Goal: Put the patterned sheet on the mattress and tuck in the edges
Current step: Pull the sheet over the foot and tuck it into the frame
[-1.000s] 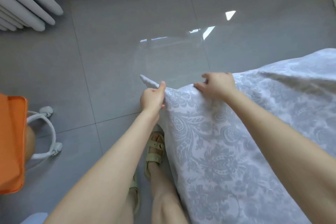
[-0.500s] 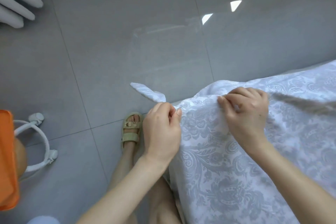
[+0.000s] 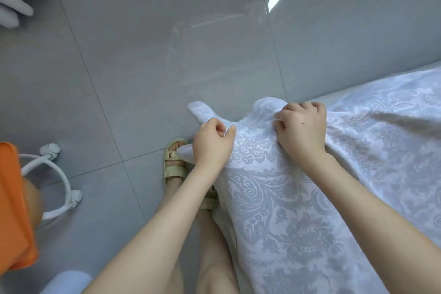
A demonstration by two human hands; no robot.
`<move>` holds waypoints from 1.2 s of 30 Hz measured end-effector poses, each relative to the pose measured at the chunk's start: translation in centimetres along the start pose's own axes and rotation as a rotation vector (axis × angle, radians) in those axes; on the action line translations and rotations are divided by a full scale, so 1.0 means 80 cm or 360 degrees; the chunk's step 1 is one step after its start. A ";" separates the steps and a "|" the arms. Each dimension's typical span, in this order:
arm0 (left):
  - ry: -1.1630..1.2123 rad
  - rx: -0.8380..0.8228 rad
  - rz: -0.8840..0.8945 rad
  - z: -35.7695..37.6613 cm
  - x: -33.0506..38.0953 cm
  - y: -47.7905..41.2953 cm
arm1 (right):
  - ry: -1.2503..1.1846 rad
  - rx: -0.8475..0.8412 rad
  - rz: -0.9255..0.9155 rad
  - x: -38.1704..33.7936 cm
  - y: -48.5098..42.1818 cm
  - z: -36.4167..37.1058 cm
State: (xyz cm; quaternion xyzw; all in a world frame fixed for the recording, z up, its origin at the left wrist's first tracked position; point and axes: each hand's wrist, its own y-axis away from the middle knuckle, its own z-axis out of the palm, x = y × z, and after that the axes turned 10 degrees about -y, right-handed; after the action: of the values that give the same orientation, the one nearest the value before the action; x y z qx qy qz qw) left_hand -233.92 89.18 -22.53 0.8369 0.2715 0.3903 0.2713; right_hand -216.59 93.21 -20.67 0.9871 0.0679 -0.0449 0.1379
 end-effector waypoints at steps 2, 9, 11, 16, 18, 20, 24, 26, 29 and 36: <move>0.0164 -0.0107 -0.0019 -0.003 -0.012 0.010 | -0.0117 0.0186 -0.0312 -0.010 0.011 -0.010; 0.0662 0.0208 -0.0463 -0.006 -0.046 0.027 | -0.0318 -0.1030 -0.0545 -0.059 0.015 0.000; 0.0734 0.0286 -0.0589 -0.010 -0.055 0.032 | -0.0353 -0.1205 -0.0404 -0.063 -0.002 0.004; 0.1095 -0.0022 -0.0698 -0.007 -0.056 0.056 | -0.0354 -0.1193 -0.0431 -0.066 0.004 0.000; 0.1268 -0.0164 -0.0665 -0.002 -0.050 0.065 | -0.0379 -0.1295 -0.0389 -0.063 0.005 -0.004; 0.1403 -0.0259 -0.0617 0.001 -0.043 0.071 | -0.0395 -0.1407 -0.0309 -0.066 0.000 -0.005; 0.1453 -0.0276 -0.0644 0.003 -0.038 0.074 | -0.0292 -0.1567 -0.0144 -0.081 -0.015 -0.007; 0.1412 -0.0300 -0.0662 0.004 -0.037 0.072 | -0.0306 -0.1653 0.0006 -0.089 -0.023 -0.012; 0.1364 -0.0333 -0.0635 -0.002 -0.033 0.074 | -0.0303 -0.1765 0.0052 -0.102 -0.023 -0.023; 0.1411 -0.0873 -0.0232 -0.026 0.012 0.117 | -0.0653 -0.1478 -0.0070 -0.059 0.043 -0.142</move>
State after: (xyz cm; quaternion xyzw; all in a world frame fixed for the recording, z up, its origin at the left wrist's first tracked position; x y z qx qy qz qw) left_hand -232.81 83.73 -14.71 0.4684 0.3055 0.7439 0.3660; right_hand -219.97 92.51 -8.35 0.7908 0.0729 -0.2059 0.5717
